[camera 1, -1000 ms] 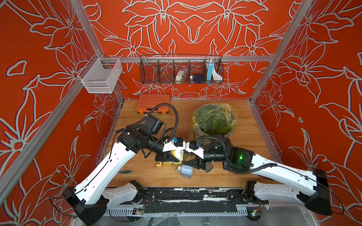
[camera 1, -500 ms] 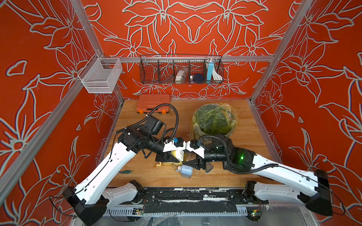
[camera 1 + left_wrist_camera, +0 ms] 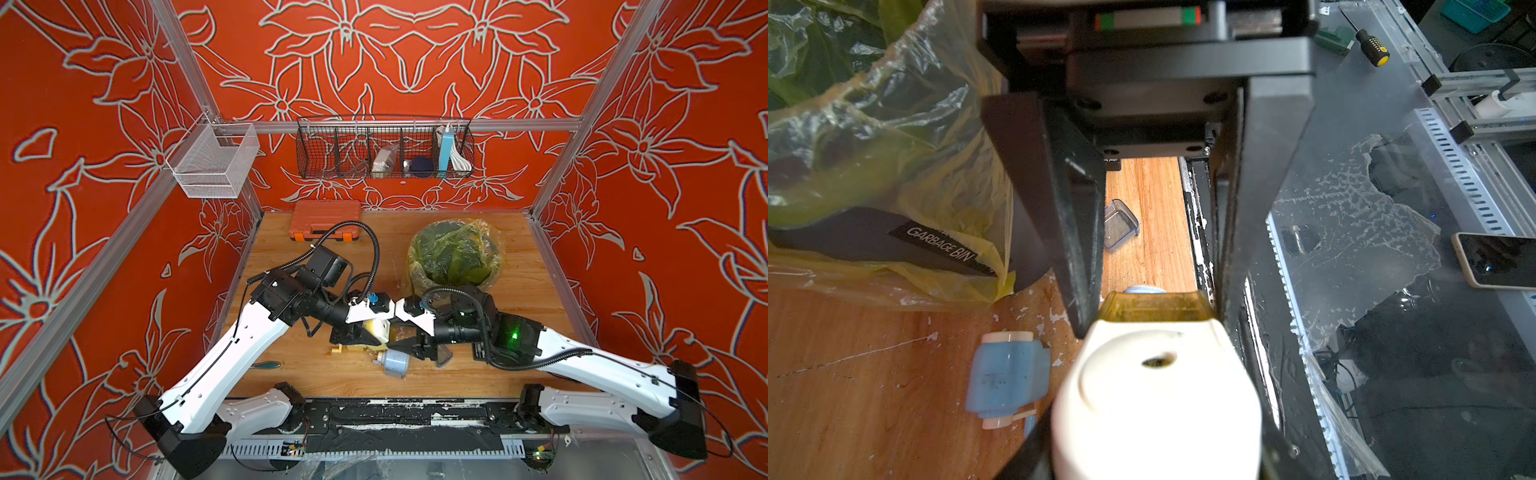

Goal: Take out the pencil sharpener tray and clean the shavings
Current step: Open the container of the pencil sharpener.

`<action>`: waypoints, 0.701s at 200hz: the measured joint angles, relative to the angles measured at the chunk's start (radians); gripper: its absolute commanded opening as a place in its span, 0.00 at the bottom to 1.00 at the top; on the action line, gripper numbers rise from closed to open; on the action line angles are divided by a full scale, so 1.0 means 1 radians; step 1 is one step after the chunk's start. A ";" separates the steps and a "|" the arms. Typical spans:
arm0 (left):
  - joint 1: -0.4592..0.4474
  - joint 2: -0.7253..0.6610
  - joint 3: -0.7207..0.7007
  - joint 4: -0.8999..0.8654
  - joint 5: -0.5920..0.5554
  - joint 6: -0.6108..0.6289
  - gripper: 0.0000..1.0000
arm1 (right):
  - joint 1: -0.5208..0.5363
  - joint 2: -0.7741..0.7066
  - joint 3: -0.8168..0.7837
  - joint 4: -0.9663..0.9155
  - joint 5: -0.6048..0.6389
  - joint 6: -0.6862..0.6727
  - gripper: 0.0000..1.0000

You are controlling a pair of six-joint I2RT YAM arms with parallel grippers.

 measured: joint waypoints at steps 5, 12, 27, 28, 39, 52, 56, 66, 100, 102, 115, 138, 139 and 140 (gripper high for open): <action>0.000 0.000 0.000 0.000 0.000 0.000 0.00 | 0.000 0.000 0.000 0.000 0.000 0.001 0.55; 0.000 0.000 0.000 0.000 0.000 0.000 0.00 | 0.000 0.000 0.000 0.000 0.000 0.002 0.55; 0.000 0.000 0.000 0.000 0.000 0.000 0.00 | 0.000 0.001 0.000 0.000 -0.001 0.003 0.55; 0.000 0.000 0.000 0.000 0.000 0.000 0.00 | 0.000 0.001 0.000 0.000 -0.001 0.003 0.55; 0.000 0.000 0.000 0.000 0.000 0.000 0.00 | 0.000 0.002 0.000 0.000 -0.001 0.004 0.56; 0.000 0.000 0.000 0.000 0.000 0.000 0.00 | 0.000 0.002 0.000 0.000 -0.002 0.006 0.59; 0.000 0.000 0.000 0.000 0.000 0.000 0.00 | 0.000 0.002 0.000 0.000 -0.002 0.009 0.60; 0.000 0.000 0.000 0.000 0.000 0.000 0.00 | 0.000 0.002 0.000 0.000 -0.001 0.010 0.61; 0.000 0.000 0.000 0.000 0.000 0.000 0.00 | 0.000 0.002 0.000 0.000 -0.001 0.013 0.59; 0.000 0.000 0.000 0.000 0.000 0.000 0.00 | 0.000 0.002 0.000 0.000 -0.001 0.013 0.59; 0.000 0.000 0.000 0.000 0.000 0.000 0.00 | 0.000 0.002 0.000 0.000 -0.001 0.015 0.59; 0.000 0.000 0.000 0.000 0.001 0.000 0.00 | 0.000 0.002 0.000 0.000 -0.001 0.015 0.61; 0.000 0.000 0.000 0.000 0.001 0.000 0.00 | 0.000 0.002 0.000 0.000 -0.001 0.015 0.61; 0.000 0.000 0.000 0.000 0.000 0.000 0.00 | 0.000 0.002 0.000 0.000 -0.001 0.015 0.61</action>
